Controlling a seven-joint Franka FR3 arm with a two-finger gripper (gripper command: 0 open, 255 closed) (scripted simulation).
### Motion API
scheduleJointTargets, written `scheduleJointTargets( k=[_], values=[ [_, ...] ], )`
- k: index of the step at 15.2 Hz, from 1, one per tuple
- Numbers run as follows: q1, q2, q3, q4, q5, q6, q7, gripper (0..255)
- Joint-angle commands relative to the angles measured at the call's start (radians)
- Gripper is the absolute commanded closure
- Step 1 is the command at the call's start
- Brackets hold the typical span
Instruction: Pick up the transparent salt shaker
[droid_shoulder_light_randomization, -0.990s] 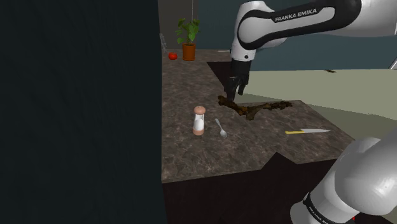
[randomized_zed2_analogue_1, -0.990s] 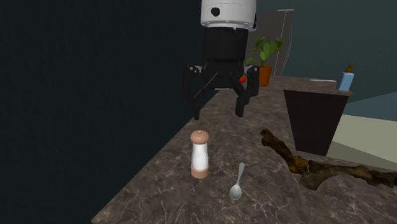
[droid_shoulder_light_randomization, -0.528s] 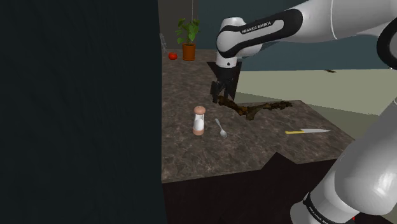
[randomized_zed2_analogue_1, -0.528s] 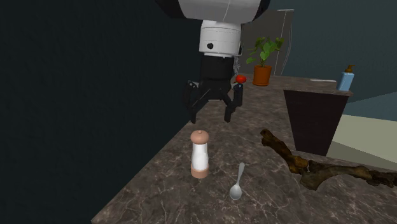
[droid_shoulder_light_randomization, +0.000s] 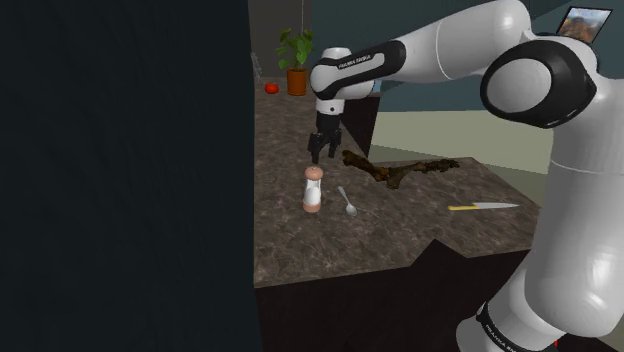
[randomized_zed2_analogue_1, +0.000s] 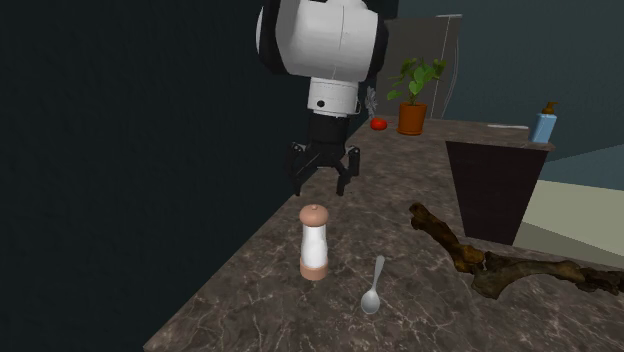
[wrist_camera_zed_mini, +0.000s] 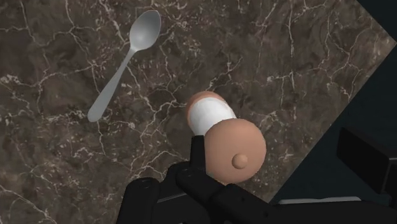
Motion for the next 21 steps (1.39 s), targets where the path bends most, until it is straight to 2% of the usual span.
scheduleJointTargets(
  k=[1,5,14,15,21],
  values=[
    [-0.006,0.089,0.005,0.097,0.015,-0.015,-0.01,0],
    [-0.019,0.252,0.017,0.292,0.035,-0.06,-0.019,0],
    [-0.018,0.287,0.019,0.246,0.04,0.021,-0.033,0],
    [-0.018,0.285,0.019,0.241,0.04,0.023,-0.033,255],
    [-0.018,0.285,0.019,0.243,0.04,0.021,-0.033,255]
  ],
)
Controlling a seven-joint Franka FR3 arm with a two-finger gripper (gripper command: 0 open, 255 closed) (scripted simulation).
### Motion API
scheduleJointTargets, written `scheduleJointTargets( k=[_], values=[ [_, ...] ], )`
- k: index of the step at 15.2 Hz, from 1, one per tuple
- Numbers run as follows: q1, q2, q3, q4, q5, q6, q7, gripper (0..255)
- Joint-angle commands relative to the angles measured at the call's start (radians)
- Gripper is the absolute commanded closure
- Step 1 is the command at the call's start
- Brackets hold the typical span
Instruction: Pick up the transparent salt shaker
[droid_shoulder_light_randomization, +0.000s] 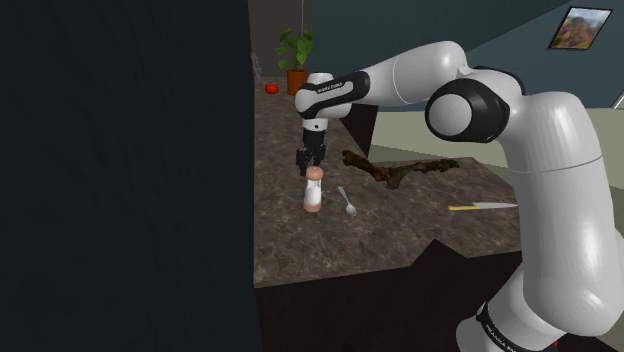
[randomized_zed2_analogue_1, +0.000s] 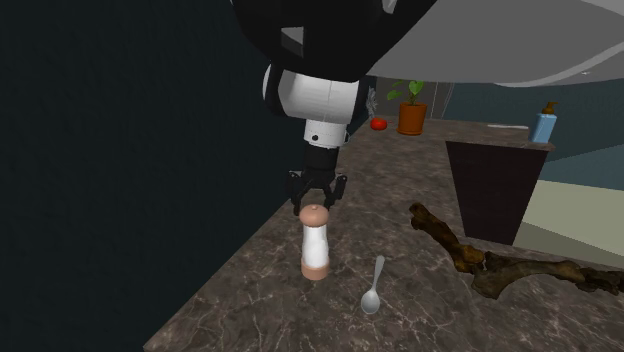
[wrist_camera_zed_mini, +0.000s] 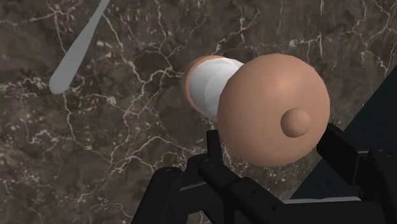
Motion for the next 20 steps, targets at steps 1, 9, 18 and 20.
scheduleJointTargets(
  k=[1,9,18,20],
  values=[
    [0.0,0.0,0.0,-0.001,0.0,0.0,0.0,255],
    [-0.001,-0.026,-0.002,0.037,-0.005,-0.064,0.011,255],
    [-0.003,-0.056,-0.003,0.111,-0.011,-0.166,0.029,255],
    [-0.003,-0.056,-0.003,0.112,-0.011,-0.167,0.029,255]
  ],
)
